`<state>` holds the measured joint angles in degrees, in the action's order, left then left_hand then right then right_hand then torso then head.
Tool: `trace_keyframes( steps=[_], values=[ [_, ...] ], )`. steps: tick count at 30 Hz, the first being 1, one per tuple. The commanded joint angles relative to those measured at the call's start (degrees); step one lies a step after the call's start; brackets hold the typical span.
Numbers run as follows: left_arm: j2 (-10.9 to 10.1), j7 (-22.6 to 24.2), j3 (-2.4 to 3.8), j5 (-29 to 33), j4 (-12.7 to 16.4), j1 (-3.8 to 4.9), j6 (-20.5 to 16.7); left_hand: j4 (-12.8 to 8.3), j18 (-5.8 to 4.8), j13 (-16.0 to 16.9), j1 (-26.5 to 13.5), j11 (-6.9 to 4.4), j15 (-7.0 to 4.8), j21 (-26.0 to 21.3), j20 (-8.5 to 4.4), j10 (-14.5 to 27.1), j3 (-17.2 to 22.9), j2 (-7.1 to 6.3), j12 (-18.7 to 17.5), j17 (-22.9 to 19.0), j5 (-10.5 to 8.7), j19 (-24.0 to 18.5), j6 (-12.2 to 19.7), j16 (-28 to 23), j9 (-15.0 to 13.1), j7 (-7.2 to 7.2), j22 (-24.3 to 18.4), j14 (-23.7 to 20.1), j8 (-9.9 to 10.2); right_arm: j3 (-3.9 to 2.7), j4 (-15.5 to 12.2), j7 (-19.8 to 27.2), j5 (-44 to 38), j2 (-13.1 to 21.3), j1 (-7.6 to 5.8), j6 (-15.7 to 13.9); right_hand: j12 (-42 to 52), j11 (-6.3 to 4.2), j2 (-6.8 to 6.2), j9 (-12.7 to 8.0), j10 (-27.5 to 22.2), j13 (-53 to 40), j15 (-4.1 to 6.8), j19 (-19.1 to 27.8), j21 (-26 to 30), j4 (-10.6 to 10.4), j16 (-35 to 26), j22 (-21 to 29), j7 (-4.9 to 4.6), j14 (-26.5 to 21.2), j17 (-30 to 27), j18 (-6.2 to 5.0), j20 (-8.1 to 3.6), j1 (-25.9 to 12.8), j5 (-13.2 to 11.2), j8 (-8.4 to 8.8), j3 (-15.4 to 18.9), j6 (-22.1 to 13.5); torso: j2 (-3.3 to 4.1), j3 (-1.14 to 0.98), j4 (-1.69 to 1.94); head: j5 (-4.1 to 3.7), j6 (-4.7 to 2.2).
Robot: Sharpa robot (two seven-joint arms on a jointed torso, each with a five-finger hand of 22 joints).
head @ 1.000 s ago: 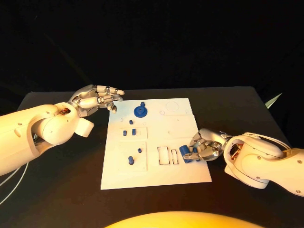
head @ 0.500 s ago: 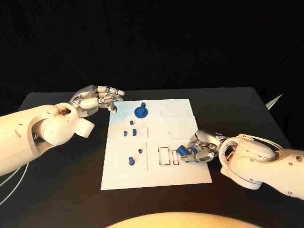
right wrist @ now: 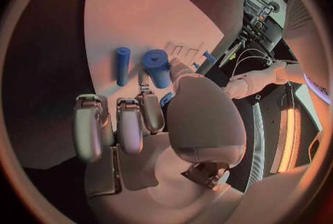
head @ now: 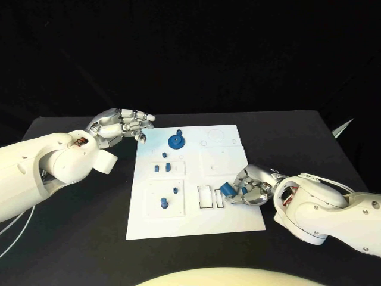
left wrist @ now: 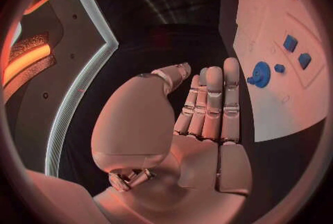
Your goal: Assemble the parts on the task board
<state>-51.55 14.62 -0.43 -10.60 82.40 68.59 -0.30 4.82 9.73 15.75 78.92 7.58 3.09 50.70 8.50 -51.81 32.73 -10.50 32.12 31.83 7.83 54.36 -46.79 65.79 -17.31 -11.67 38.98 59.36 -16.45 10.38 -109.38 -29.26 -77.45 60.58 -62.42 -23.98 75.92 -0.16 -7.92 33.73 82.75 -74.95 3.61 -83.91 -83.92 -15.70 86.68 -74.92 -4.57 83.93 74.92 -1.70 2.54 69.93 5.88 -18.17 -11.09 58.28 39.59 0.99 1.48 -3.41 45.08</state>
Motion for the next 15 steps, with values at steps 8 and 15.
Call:
trace_keyframes(
  steps=[8, 15],
  values=[
    [0.08, 0.56, 0.03, 0.08, 0.07, 0.02, 0.97, -0.06, 0.86, -0.07, -0.03, -0.03, 0.26, -0.22, 0.27, 0.42, -0.10, 0.12, 0.35, 0.06, 0.18, 0.30, 0.37, 0.24, 0.09, -0.13, -0.08, 0.03, -0.18, -0.20, -2.80, 1.78, 7.71, 0.92, -2.12, -4.91, 1.00, -0.14, 0.69, 0.48, 0.82, -5.23, 0.49, -5.10, -0.92, 0.06, 0.52, -13.17, 0.49, 4.84, 8.22, 0.66, -0.53, 1.17, 0.23, -0.43, -0.72, 0.81, -0.03, 0.04, 0.02, -0.11, -0.17],
    [0.15, 0.54, 0.03, 0.08, 0.07, 0.02, 0.93, -0.13, 0.88, -0.11, 0.05, -0.19, 0.12, -0.29, 0.18, 0.29, -0.12, 0.12, 0.46, 0.09, 0.17, 0.35, 0.12, 0.24, 0.03, 0.06, -0.14, -0.03, -0.46, -0.24, -3.20, 1.57, 11.53, 0.31, -2.93, -2.70, 1.28, -0.17, 0.76, 0.53, 1.00, -5.47, 0.55, -5.18, -1.32, -0.12, 0.74, -13.32, 0.51, 4.93, 8.70, 0.74, -0.60, 1.01, 0.17, -0.48, -0.74, 0.89, 0.03, 0.08, 0.04, -0.05, 0.04]
  ],
)
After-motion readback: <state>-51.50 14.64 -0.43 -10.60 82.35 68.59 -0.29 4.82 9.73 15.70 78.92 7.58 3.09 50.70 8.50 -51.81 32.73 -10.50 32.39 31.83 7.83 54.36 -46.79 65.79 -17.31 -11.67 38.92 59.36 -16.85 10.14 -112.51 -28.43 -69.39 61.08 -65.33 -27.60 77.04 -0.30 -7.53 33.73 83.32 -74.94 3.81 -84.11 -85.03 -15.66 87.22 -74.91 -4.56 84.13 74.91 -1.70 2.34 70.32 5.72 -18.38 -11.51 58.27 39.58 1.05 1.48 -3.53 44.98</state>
